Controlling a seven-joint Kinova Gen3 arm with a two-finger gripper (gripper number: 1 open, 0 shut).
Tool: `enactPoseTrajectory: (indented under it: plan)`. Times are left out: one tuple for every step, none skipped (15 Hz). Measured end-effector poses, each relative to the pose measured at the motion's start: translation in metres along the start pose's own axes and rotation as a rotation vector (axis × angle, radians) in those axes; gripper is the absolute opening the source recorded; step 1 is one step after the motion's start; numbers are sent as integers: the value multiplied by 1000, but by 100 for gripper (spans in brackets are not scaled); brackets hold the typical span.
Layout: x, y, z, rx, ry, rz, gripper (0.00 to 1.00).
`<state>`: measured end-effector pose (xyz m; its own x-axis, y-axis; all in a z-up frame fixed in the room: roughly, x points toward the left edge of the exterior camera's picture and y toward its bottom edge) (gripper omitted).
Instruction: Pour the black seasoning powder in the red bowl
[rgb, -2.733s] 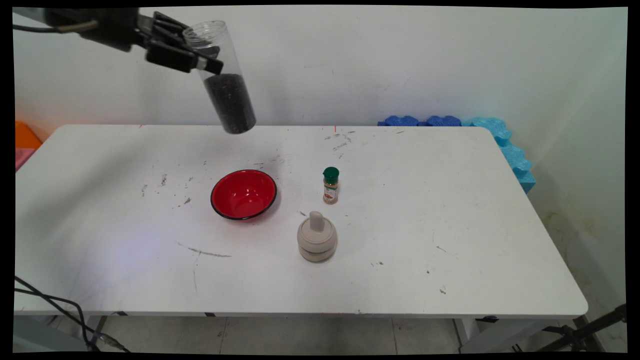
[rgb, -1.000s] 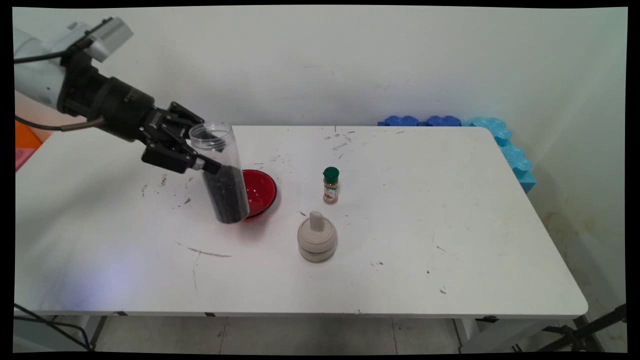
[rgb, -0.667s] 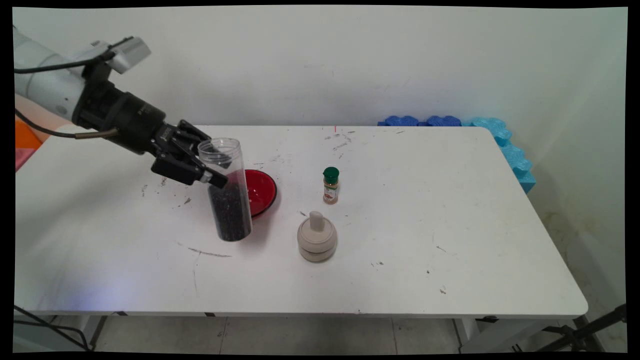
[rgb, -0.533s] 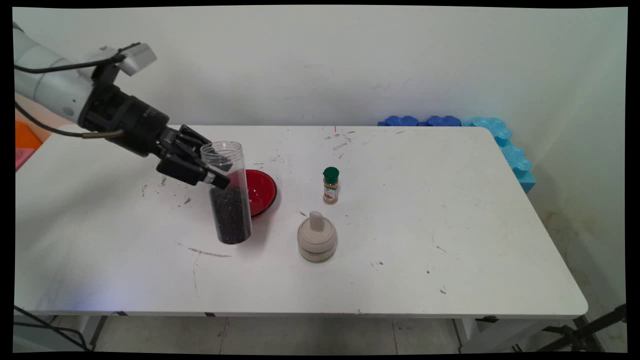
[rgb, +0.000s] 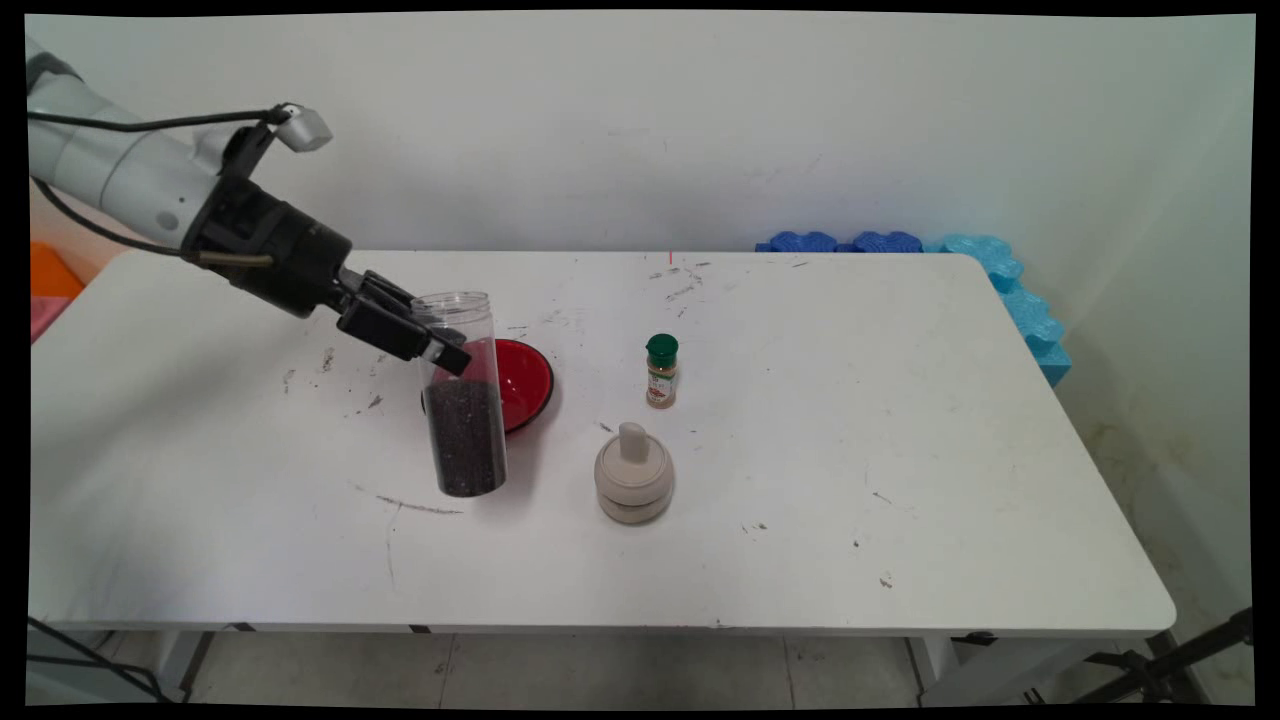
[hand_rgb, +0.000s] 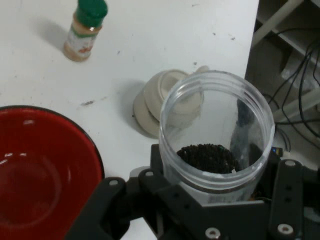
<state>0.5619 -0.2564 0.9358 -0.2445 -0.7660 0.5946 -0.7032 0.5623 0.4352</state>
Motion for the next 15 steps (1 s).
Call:
enactPoseTrajectory:
  plan:
    - [0,-4,0,7,1,-33,0]
    - [-1,-8,0,13,3,-68,0]
    - [-1,-11,0,19,5,-103,0]
    - [-2,-13,-1,22,6,-125,0]
    - [-3,-16,-1,26,7,-158,0]
    - [-4,-18,-2,29,10,-194,0]
    - [-5,-21,-2,31,12,-222,0]
    - [-5,-22,-3,32,12,-245,0]
    - [-6,-25,-3,32,13,-273,0]
    - [-6,-26,-4,32,13,-303,0]
    - [-7,-29,-4,31,13,-343,0]
    - [-7,-31,-4,29,12,-384,0]
    - [-8,-33,-5,28,13,-423,0]
    - [-9,-35,-6,26,15,-473,0]
    - [-10,-36,-6,24,17,-515,0]
